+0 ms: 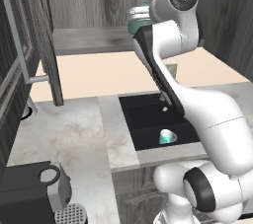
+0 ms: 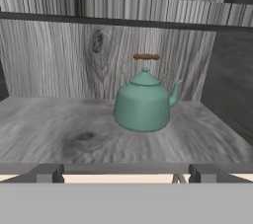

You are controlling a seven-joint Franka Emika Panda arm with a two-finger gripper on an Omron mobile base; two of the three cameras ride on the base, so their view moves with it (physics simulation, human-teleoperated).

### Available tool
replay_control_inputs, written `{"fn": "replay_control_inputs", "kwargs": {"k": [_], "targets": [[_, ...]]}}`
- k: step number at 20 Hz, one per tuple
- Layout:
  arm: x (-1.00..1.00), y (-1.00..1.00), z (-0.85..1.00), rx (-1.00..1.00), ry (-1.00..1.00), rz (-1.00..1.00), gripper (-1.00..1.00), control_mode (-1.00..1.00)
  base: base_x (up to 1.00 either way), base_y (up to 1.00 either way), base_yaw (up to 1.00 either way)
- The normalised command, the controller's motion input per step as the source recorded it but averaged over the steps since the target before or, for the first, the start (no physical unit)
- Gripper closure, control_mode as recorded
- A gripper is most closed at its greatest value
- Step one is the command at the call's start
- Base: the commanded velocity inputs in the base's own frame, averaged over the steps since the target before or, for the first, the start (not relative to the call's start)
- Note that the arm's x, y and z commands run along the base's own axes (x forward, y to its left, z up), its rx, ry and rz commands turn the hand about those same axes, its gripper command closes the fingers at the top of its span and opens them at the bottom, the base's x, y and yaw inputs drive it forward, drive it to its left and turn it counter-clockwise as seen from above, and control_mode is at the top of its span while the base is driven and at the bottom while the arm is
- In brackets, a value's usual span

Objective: Open the cabinet, pick the kettle from the cabinet, and place it in the sink.

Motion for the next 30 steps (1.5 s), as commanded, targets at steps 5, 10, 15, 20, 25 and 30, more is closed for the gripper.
{"fn": "replay_control_inputs", "kwargs": {"k": [5,10,15,20,25,30], "targets": [[0.00,0.06,0.00,0.00,0.02,0.01,-1.00,-1.00,0.00,0.00,0.00],[0.00,0.04,0.00,0.00,0.00,0.01,-1.00,-1.00,0.00,0.00,0.00],[0.02,0.02,0.00,0.00,0.00,0.02,-1.00,-1.00,0.00,0.00,0.00],[0.05,0.01,0.00,0.00,0.00,0.03,-1.00,-1.00,0.00,0.00,0.00],[0.11,0.02,0.00,0.00,0.02,0.03,-1.00,-1.00,0.00,0.00,0.00],[0.09,0.00,0.00,0.00,0.01,0.02,-1.00,-1.00,0.00,0.00,0.00]]}}
